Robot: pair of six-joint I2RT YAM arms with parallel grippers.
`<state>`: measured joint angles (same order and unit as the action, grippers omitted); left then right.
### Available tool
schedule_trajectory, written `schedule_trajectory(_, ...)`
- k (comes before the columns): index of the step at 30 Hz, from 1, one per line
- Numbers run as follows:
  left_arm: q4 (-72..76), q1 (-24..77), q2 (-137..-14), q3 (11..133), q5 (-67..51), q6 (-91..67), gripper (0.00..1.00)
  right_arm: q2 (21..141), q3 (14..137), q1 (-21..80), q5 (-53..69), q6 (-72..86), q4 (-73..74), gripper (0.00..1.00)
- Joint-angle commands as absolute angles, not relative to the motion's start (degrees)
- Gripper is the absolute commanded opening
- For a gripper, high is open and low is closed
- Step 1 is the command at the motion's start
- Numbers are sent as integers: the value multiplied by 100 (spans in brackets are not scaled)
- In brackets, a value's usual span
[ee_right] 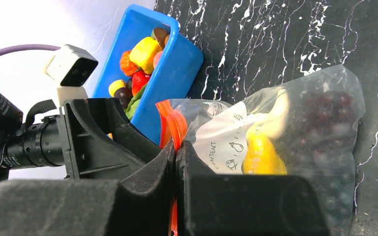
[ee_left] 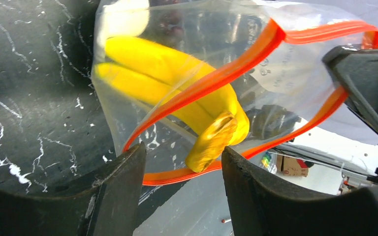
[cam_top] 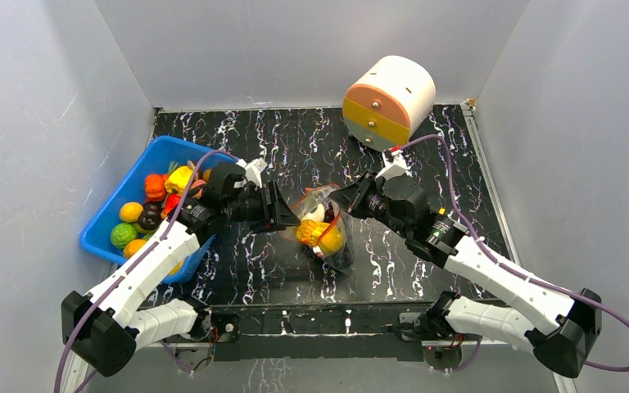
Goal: Place the food in the zip-top bag and seal the zipper
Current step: Adjust the zipper food storage bag at the center of the board.
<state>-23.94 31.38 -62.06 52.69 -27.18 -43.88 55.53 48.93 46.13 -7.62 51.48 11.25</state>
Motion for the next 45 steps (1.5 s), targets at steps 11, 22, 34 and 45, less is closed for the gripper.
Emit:
schedule_trajectory(11,-3289,3164,-5844,5585,-2557,-4296,62,5537,5165,4641,-1114,5134,460,0)
schedule_trajectory(22,-2736,3166,-5630,5083,-2389,-4544,59,5545,5170,4641,-966,5333,183,0)
schedule_trajectory(34,-2120,3159,-6582,5357,-2285,-4581,19,5537,4994,4641,-813,5544,53,0)
schedule_trajectory(45,-945,3164,-6609,5941,-3292,-5099,0,5846,5005,4641,-770,5312,159,0)
